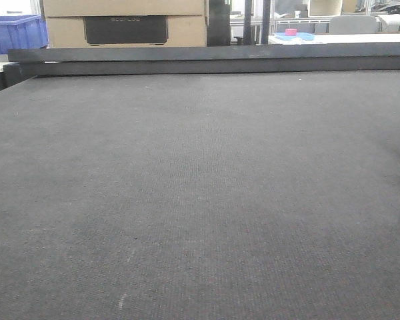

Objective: Place valve from conveyor to right shelf box
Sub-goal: 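Open both grippers and lower them around the valve bodies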

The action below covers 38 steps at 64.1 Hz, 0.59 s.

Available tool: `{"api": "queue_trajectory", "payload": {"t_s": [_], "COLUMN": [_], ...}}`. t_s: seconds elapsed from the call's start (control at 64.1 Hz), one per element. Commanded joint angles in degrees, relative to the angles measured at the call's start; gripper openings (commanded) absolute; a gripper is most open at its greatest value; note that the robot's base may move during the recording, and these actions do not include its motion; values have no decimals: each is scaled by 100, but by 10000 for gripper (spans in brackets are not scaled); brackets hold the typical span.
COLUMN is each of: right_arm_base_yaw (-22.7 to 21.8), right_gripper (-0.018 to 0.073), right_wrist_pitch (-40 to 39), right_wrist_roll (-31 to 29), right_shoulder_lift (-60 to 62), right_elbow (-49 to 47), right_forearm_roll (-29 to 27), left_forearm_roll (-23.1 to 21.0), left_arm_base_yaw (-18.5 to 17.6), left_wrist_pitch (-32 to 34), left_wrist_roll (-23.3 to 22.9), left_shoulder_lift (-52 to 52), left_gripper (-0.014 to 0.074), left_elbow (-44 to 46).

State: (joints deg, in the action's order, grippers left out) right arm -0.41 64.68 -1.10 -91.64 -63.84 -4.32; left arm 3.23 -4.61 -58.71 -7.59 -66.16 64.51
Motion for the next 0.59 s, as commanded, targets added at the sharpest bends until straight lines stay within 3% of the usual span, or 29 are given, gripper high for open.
{"api": "queue_trajectory", "payload": {"t_s": [0.0, 0.484, 0.577], "right_arm_base_yaw": [117, 268, 268], "right_gripper": [550, 550, 516], "right_wrist_pitch": [33, -37, -38], "right_wrist_roll": [-69, -69, -69], "right_shoulder_lift": [25, 25, 25], "right_elbow": [16, 16, 16], "right_forearm_roll": [-16, 68, 68], "left_forearm_roll": [-42, -42, -42], "left_arm_base_yaw": [-8, -8, -8], "left_wrist_pitch": [10, 10, 10], "left_wrist_roll": [-55, -55, -55], "left_shoulder_lift": [-4, -4, -4], "left_gripper": [-111, -111, -111], "left_elbow": [14, 14, 14]}}
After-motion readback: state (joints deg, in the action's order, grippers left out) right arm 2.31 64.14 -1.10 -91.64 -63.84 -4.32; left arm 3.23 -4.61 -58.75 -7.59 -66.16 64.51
